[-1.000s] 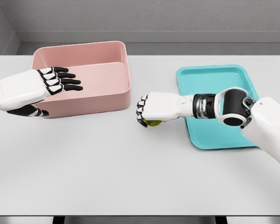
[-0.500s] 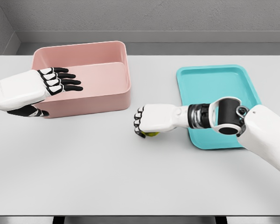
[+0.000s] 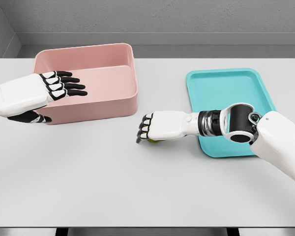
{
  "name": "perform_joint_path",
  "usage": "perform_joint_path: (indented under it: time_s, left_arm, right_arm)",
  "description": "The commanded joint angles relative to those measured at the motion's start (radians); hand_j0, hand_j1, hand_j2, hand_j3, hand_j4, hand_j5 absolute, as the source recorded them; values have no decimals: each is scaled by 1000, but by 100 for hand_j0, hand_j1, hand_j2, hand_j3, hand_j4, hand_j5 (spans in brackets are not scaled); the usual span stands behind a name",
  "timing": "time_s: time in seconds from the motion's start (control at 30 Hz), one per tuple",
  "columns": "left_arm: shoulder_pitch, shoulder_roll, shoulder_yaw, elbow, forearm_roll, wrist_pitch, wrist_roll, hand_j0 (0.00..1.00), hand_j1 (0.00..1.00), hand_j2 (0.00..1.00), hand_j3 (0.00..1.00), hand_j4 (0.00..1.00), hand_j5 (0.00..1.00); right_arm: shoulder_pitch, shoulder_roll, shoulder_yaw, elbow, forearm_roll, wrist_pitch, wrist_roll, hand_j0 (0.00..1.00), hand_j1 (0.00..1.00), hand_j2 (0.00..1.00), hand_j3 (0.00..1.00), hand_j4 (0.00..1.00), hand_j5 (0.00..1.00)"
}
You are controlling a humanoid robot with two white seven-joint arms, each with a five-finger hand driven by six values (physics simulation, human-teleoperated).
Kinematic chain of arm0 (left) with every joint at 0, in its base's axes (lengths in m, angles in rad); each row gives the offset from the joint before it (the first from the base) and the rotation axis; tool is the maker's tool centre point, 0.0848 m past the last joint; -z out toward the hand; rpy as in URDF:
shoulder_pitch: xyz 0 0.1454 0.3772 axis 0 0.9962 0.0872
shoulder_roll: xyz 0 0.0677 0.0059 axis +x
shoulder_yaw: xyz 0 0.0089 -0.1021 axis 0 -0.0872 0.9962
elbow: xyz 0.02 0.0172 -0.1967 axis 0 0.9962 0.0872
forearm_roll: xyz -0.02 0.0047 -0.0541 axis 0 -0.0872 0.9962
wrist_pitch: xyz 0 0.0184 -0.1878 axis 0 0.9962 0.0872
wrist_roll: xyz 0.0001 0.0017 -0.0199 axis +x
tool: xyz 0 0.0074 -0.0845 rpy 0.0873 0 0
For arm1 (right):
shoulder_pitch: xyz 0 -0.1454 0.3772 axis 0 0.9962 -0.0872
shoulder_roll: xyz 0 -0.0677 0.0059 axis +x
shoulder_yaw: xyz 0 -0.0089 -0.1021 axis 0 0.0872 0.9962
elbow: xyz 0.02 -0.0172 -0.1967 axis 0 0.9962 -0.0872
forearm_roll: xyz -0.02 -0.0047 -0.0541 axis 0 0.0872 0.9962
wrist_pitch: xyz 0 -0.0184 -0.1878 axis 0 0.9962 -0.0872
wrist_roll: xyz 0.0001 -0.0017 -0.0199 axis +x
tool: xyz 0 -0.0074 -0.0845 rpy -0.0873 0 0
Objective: Put the tennis from the blue tray into the pink basket with both arms
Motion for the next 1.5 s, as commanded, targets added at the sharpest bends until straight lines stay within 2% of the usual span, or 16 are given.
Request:
perform_joint_path:
  time_s: [0.0, 0.2, 0.37, 0.53, 0.6, 0.7, 0.77, 0.8, 0.83, 0.9, 0.97, 1.03, 1.1, 1.13, 1.2, 1.47]
  left_arm:
    - [0, 1, -1, 0, 7, 1, 1, 100, 100, 100, 100, 100, 100]
    - [2, -2, 1, 0, 5, 1, -1, 100, 100, 100, 100, 100, 100]
    - [12, -19, -1, 2, 2, 1, -55, 100, 100, 100, 100, 100, 100]
    - [17, -51, -1, 2, -41, 1, -56, 100, 100, 100, 100, 100, 100]
    - [17, -86, -10, 2, -93, 1, -56, 100, 100, 100, 100, 100, 100]
    - [11, -143, -38, 2, -160, 1, -56, 100, 100, 100, 100, 100, 100]
    - [8, -186, -45, 2, -184, 1, -93, 100, 100, 100, 100, 100, 100]
    - [8, -200, -51, 2, -185, 1, -113, 100, 100, 100, 100, 100, 100]
    - [5, -207, -62, 2, -193, 1, -116, 100, 100, 100, 100, 100, 100]
    - [2, -233, -67, 2, -199, 1, -130, 100, 100, 100, 100, 100, 100]
    - [-29, -267, -107, 2, -222, 1, -131, 100, 100, 100, 100, 100, 100]
    - [-63, -298, -160, 2, -245, 1, -131, 100, 100, 100, 100, 100, 100]
    - [-86, -309, -183, 2, -243, 1, -131, 100, 100, 100, 100, 100, 100]
    - [-103, -310, -203, 2, -243, 1, -131, 100, 100, 100, 100, 100, 100]
    - [-132, -324, -238, 2, -245, 1, -131, 100, 100, 100, 100, 100, 100]
    - [-186, -368, -285, 2, -233, 1, -130, 100, 100, 100, 100, 100, 100]
  right_arm:
    - [0, -1, -1, 0, -5, 2, -1, 99, 99, 99, 99, 99, 99]
    - [-2, -29, -28, 0, -13, 2, -1, 100, 100, 100, 100, 100, 100]
    - [-2, -62, -102, -11, -23, 2, -4, 100, 100, 100, 100, 100, 100]
    - [2, -87, -289, -26, -69, 2, -7, 100, 100, 100, 100, 100, 100]
    - [20, -133, -390, -25, -123, 2, -8, 100, 100, 100, 100, 100, 100]
    - [146, -260, -634, -14, -313, 2, -8, 100, 100, 100, 100, 100, 100]
    - [319, -279, -876, 5, -381, 2, -8, 100, 100, 100, 100, 100, 100]
    - [383, -276, -961, 5, -393, 2, -8, 100, 100, 100, 100, 100, 100]
    - [436, -274, -998, 2, -430, 2, -8, 100, 100, 100, 100, 100, 100]
    - [482, -271, -1016, 5, -474, 2, -8, 100, 100, 100, 100, 100, 100]
    - [523, -265, -1015, -11, -500, 2, -8, 100, 100, 100, 100, 100, 100]
    - [577, -217, -1013, -44, -499, 2, -8, 100, 100, 100, 100, 100, 100]
    - [587, -204, -1005, -67, -499, 2, -2, 100, 100, 100, 100, 100, 100]
    - [610, -168, -1004, -71, -497, 2, -1, 100, 100, 100, 100, 100, 100]
    - [623, -148, -1015, -97, -502, 2, -5, 100, 100, 100, 100, 100, 100]
    - [623, -110, -1015, -86, -528, 2, -2, 100, 100, 100, 100, 100, 100]
